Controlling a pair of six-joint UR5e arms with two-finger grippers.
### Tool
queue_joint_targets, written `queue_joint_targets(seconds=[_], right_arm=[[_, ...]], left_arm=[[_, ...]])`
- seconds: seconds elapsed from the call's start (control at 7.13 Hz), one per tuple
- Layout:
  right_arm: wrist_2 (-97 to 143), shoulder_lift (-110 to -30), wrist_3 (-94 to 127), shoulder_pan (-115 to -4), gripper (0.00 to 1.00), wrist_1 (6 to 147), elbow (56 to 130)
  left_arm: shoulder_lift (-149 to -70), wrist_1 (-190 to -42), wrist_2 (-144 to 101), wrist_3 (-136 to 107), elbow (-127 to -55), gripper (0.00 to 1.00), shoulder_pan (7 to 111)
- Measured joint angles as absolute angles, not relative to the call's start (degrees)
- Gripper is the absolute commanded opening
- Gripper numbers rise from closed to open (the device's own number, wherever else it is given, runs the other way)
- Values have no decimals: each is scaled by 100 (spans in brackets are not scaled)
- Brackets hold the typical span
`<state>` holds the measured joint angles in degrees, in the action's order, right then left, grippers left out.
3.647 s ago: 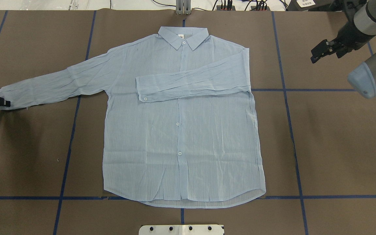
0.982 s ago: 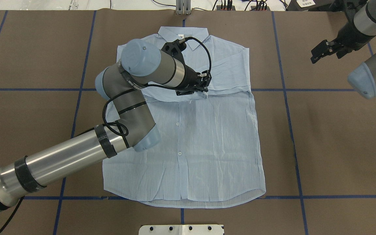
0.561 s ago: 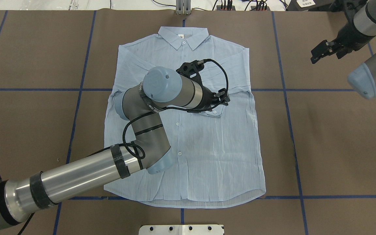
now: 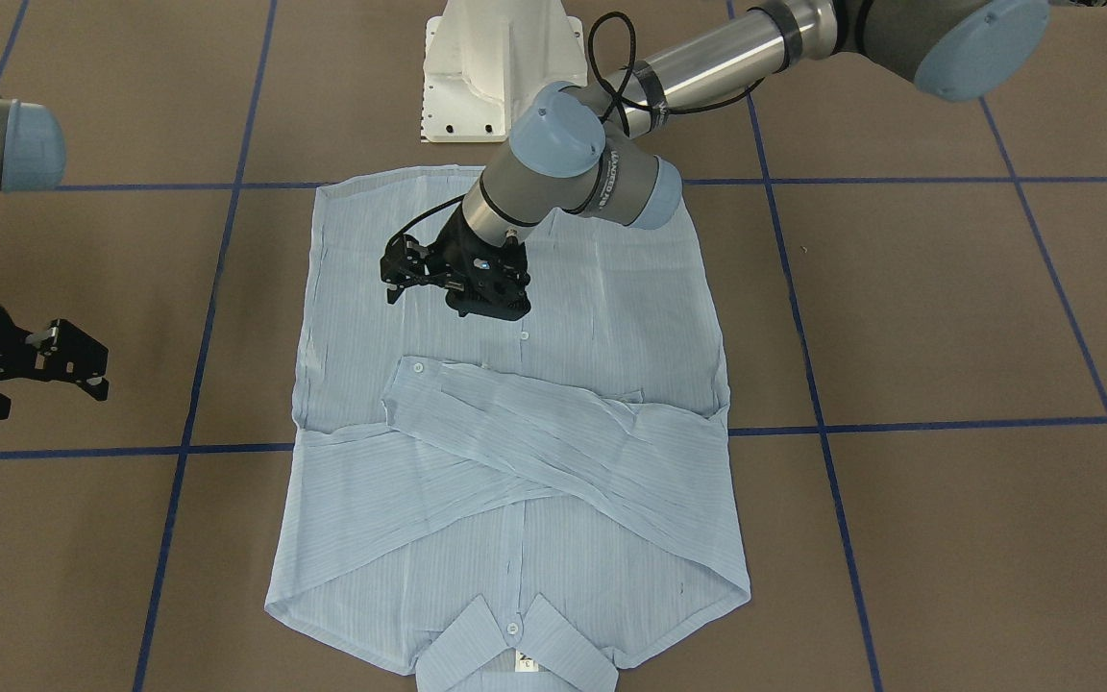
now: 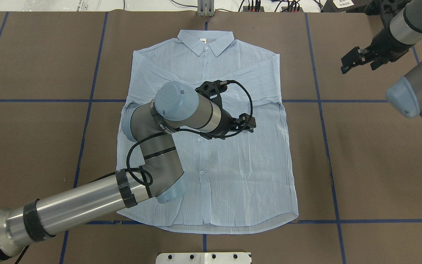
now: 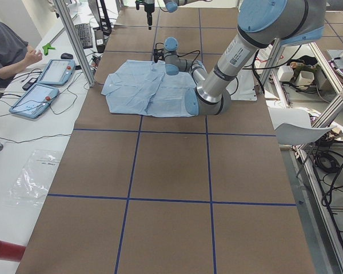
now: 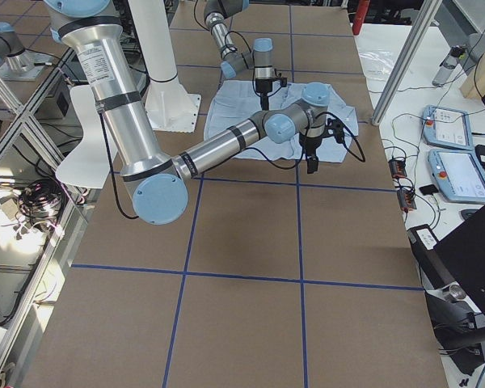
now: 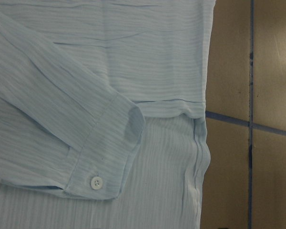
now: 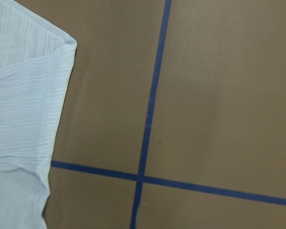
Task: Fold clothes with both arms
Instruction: 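Release the sleeve and move both grippers to the hem corners, then grasp the hem corners nearest the robot with both grippers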
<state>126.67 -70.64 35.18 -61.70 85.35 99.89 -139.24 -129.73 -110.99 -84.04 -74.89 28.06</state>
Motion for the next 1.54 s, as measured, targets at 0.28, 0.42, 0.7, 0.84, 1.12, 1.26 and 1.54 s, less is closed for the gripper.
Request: queue_joint_targets(seconds=[0.28, 0.42, 0.7, 0.84, 1.12, 1.26, 1.54], right_arm=[[12320, -7610, 4797, -5367, 100, 8540, 11073], [11849, -7845, 5586, -4699, 100, 8543, 11587], [10611, -8083, 7119, -3119, 100, 8543, 12265], [10135, -8151, 7604, -2517, 100, 8545, 12421], [9803, -8189, 7956, -2046, 100, 8550, 12497], [9771, -8193, 7990, -1994, 100, 8551, 12501], [9757, -8194, 8005, -1973, 100, 8552, 12500]], left_arm=[[-12916, -11720, -11116, -7772, -9027, 100, 2850], [-12236, -11360, -11118, -7538, -9852, 100, 2871], [-11029, -11180, -11082, -7392, -10905, 100, 2877], [-10488, -11182, -10981, -7390, -11250, 100, 2837], [-9905, -11180, -10706, -7494, -11518, 100, 2614], [-9819, -11171, -10601, -7657, -11515, 100, 2459], [-9778, -11148, -10378, -8043, -11453, 65, 2093]])
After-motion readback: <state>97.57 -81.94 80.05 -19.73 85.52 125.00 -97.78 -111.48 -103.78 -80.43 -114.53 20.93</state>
